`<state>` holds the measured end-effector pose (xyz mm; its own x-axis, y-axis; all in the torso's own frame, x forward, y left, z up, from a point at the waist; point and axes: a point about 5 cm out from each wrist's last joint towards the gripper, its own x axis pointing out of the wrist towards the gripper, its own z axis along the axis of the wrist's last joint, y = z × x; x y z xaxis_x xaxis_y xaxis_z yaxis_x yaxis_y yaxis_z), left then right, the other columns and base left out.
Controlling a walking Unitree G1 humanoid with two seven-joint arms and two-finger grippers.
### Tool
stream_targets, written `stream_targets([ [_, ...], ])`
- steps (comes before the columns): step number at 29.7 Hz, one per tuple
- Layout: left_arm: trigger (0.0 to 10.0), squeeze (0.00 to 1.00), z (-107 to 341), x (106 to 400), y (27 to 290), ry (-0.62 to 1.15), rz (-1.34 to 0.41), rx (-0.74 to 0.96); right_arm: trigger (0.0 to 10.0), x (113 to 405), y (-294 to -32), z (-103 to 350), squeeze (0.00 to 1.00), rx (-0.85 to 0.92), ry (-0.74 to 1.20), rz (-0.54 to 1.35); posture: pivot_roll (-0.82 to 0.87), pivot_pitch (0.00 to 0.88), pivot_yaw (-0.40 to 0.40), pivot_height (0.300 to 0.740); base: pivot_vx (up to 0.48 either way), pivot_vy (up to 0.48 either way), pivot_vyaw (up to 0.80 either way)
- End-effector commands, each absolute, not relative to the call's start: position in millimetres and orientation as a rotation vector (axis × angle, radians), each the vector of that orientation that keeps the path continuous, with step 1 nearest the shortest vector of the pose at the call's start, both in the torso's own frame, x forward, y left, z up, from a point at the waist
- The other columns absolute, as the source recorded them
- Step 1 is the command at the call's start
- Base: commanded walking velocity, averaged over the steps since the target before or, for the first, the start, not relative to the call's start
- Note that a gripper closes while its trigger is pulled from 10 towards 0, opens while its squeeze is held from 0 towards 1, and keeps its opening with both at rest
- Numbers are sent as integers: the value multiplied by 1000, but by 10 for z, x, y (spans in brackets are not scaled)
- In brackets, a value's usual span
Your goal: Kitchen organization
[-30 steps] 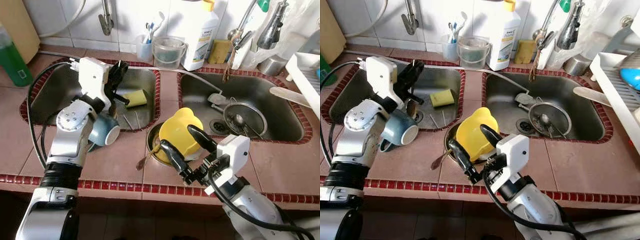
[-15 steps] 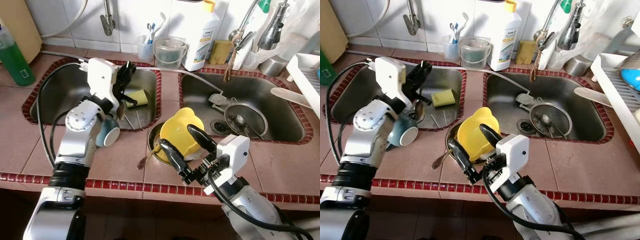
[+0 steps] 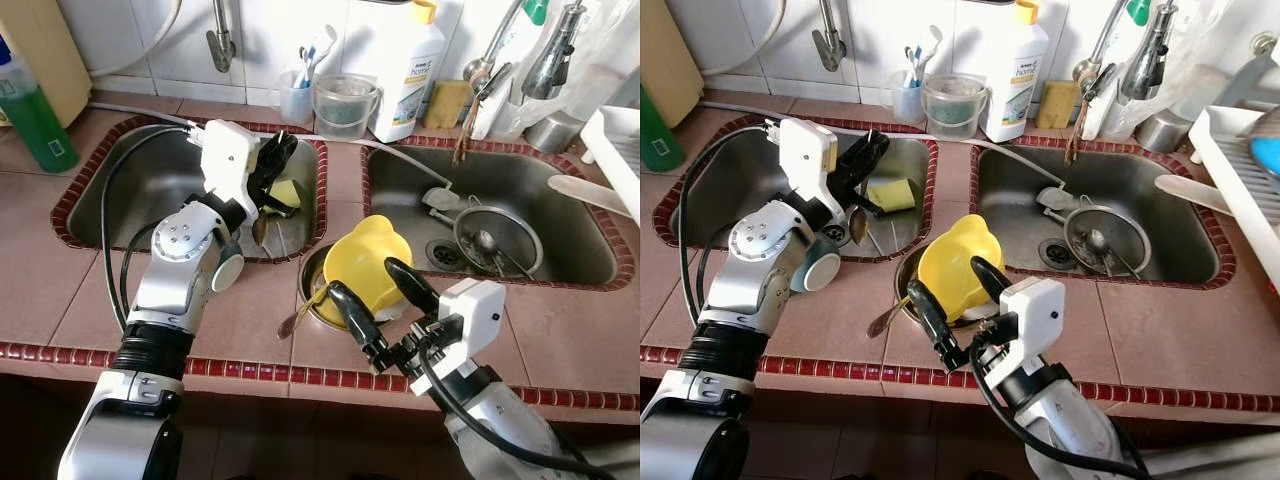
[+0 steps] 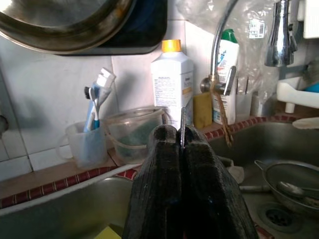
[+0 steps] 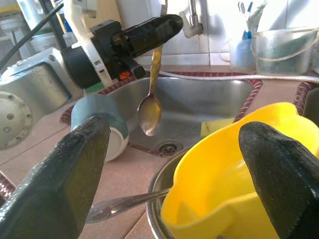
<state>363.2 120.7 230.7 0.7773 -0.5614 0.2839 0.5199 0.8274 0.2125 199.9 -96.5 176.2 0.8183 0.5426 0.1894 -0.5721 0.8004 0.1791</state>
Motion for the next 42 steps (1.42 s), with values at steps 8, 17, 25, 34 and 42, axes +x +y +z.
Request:
stream_targets([
  [8, 10000, 0, 2361, 3669, 1140, -342, -639, 122, 10000, 1909, -933, 1809, 0, 239, -148, 610, -245, 152, 3, 740, 0, 0, 0],
  [17, 10000, 1000, 2360, 3682, 1132, -334, -648, 78, 10000, 1889, -927, 1807, 0, 242, -145, 601, -249, 161, 8, 740, 0, 0, 0],
  [25, 10000, 1000, 2366, 3687, 1154, -334, -630, 87, 10000, 1884, -929, 1809, 0, 245, -145, 598, -246, 166, 7, 740, 0, 0, 0],
  [34, 10000, 0, 2422, 3686, 1228, -355, -586, 126, 10000, 1932, -929, 1808, 0, 239, -152, 596, -232, 155, 5, 740, 0, 0, 0],
  [42, 10000, 0, 2508, 3673, 1404, -365, -473, 78, 10000, 2148, -939, 1834, 0, 214, -197, 572, -194, 114, -4, 740, 0, 0, 0],
])
